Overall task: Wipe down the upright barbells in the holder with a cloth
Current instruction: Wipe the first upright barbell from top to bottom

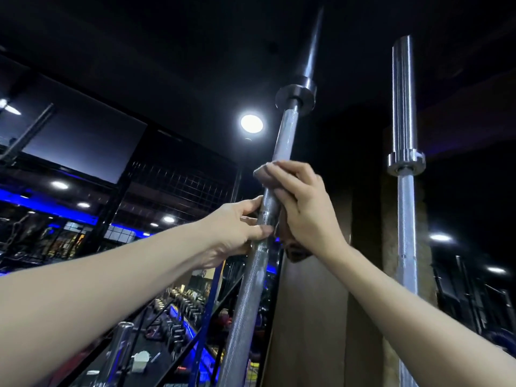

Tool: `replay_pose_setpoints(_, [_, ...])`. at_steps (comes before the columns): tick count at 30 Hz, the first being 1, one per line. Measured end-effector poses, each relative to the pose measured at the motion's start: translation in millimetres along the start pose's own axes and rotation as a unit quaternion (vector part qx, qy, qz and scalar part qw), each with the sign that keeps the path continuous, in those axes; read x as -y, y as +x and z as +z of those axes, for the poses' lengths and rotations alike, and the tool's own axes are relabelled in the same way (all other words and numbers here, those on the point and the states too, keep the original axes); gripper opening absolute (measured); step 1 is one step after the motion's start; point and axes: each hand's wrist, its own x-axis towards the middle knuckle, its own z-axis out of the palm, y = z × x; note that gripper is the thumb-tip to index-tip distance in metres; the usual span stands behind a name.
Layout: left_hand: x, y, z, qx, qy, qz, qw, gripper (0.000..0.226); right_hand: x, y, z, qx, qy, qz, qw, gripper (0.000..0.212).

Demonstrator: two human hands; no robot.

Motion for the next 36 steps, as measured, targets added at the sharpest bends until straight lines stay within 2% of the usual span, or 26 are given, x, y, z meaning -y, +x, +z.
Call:
replay_pose_setpoints(3, [-3,-6,-1,0.001,-0.008,-0.007,1.000,0.048,0,1,-11,0.045,-0.003,0.000,0.999,0.036])
replay_pose_setpoints(6, [-2,-14,-5,0.010,0.036,-0.022,0.999,0.039,-10,28,-16,0.022,-0.012,0.001,1.000,0.036])
replay_pose_setpoints(9, [4,-26,-7,0.026,0.081,-0.049,0.995,0.026,-20,53,-14,0.002,-0.015,0.063,0.998,0.035])
replay_pose_setpoints(11, [8,-28,-8,0.020,0.069,-0.054,0.996,0.026,-15,45,-9,-0.003,-0.017,0.073,0.997,0.036])
replay_pose_setpoints(13, [8,-28,-8,0.013,0.064,-0.054,0.996,0.026,-4,18,-5,-0.009,-0.024,0.042,0.999,0.036])
replay_pose_setpoints(16, [8,-27,-7,0.000,0.065,-0.055,0.996,0.029,13,-19,-10,0.037,-0.055,-0.001,0.998,0.031])
replay_pose_setpoints(20, [10,-28,-4,-0.011,0.071,-0.057,0.996,0.034,11,14,-16,0.067,-0.079,0.007,0.995,0.033])
replay_pose_setpoints(25, [11,-26,-4,-0.009,0.083,-0.053,0.995,0.036,1,47,-11,0.020,-0.075,0.074,0.994,0.027])
replay_pose_setpoints(27, [10,-26,-4,-0.011,0.081,-0.050,0.995,0.034,11,23,-9,0.019,-0.075,0.057,0.995,0.028])
replay_pose_setpoints(29, [11,-27,-4,-0.016,0.081,-0.050,0.995,0.031,27,-9,-8,0.046,-0.064,0.021,0.997,0.038])
replay_pose_setpoints(31, [11,-28,-3,-0.021,0.078,-0.051,0.995,0.029,32,-21,-12,0.071,-0.059,0.011,0.996,0.037])
replay_pose_setpoints(36, [10,-27,-4,-0.026,0.073,-0.060,0.995,0.027,12,36,-12,0.071,-0.085,0.043,0.993,0.026])
